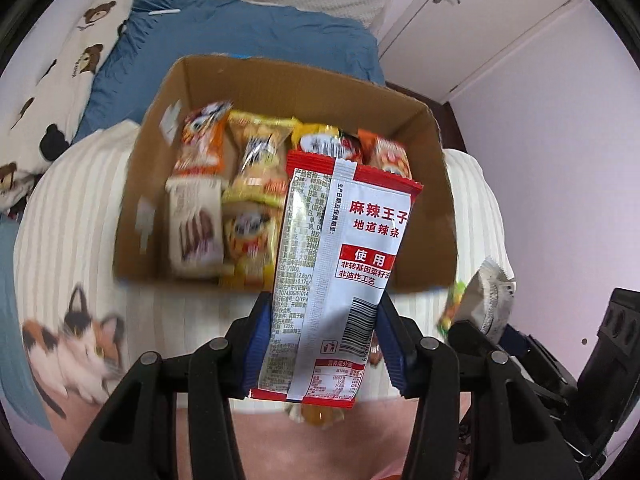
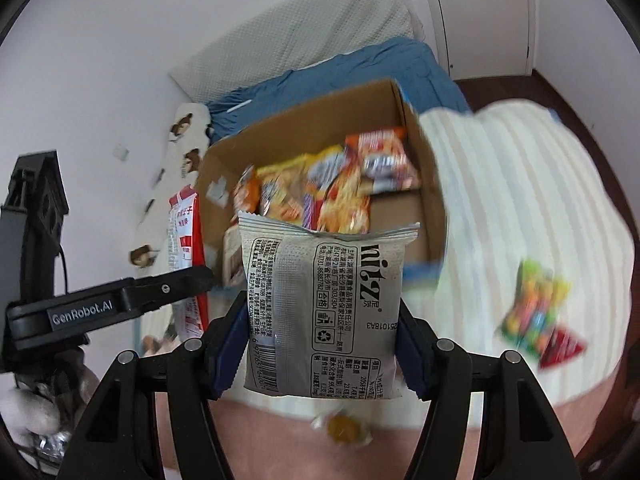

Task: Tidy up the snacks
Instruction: 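Carry both packs into the cardboard box and open both tools, then move both tools back toward the remaining snacks on the bed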

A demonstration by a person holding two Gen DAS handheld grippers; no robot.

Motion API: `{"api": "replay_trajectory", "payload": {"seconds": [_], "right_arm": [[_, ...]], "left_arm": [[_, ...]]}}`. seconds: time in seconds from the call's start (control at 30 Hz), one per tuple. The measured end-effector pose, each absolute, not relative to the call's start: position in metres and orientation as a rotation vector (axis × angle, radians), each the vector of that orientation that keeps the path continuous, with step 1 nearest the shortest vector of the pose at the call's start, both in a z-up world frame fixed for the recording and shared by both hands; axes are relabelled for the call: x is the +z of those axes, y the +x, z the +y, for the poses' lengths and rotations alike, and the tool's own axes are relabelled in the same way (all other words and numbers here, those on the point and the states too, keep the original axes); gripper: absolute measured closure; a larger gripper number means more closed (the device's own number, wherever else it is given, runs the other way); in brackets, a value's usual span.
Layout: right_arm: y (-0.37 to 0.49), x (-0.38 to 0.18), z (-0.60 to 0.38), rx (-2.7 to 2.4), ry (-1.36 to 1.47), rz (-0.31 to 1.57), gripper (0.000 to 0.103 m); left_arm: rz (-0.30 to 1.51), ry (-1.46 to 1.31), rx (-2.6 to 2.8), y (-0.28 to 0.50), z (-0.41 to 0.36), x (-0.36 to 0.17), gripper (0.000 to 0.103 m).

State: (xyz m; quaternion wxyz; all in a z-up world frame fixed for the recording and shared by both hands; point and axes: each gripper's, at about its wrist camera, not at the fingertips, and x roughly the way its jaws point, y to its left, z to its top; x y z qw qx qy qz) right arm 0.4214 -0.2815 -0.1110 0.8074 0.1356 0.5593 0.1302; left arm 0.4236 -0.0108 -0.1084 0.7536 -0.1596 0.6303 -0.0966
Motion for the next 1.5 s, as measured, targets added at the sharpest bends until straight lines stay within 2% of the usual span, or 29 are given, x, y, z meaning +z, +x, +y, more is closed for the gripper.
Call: {"api": "replay_trajectory", "payload": {"seconds": [0.3, 0.63, 0.7, 0.73, 0.77, 0.87, 0.9, 0.97, 1.03, 1.23, 1.5], "right_arm": [[0.529, -0.157, -0.268, 0.215, 0.254, 1.335, 0.035], [0.56, -0.216, -0.258, 0.161, 0.175, 1.488, 0.035], [0.559, -0.225, -0.258, 0.152, 0.173, 1.521, 0.023], [0.559, -0.226, -0.259, 0.141, 0.165, 1.526, 0.012], [0.559, -0.226, -0.258, 0.156, 0.174, 1.524, 0.011], [0.558, -0.225, -0.257, 0.142, 0.152, 1.525, 0.009], [0.559, -0.226, -0.256, 0.138, 0.148, 1.526, 0.009], [0.559, -0.226, -0.255, 0.137, 0.144, 1.529, 0.007], [0.558, -0.224, -0.254, 0.134, 0.136, 1.529, 0.006], [0.552, -0.214, -0.25, 0.135, 0.117, 1.507, 0.005], [0.522, -0.183, -0.255, 0.144, 0.112, 1.387, 0.005]], "left_arm": [[1.503, -0.283, -0.151, 0.518, -0.016, -0.154, 0.056], [1.627, -0.245, -0.124, 0.556, -0.012, -0.208, 0.054], [1.665, -0.265, -0.115, 0.557, -0.01, -0.215, 0.054], [1.671, -0.27, -0.115, 0.556, -0.009, -0.217, 0.054], [1.67, -0.257, -0.116, 0.557, -0.009, -0.217, 0.052], [1.643, -0.234, -0.102, 0.558, -0.007, -0.213, 0.02], [1.638, -0.233, -0.103, 0.559, -0.007, -0.211, 0.017], [1.64, -0.227, -0.104, 0.559, -0.006, -0.209, 0.016], [1.628, -0.222, -0.107, 0.558, -0.005, -0.204, 0.011], [1.586, -0.235, -0.107, 0.544, 0.001, -0.184, 0.011], [1.397, -0.186, -0.092, 0.49, 0.008, -0.137, 0.011]]}}
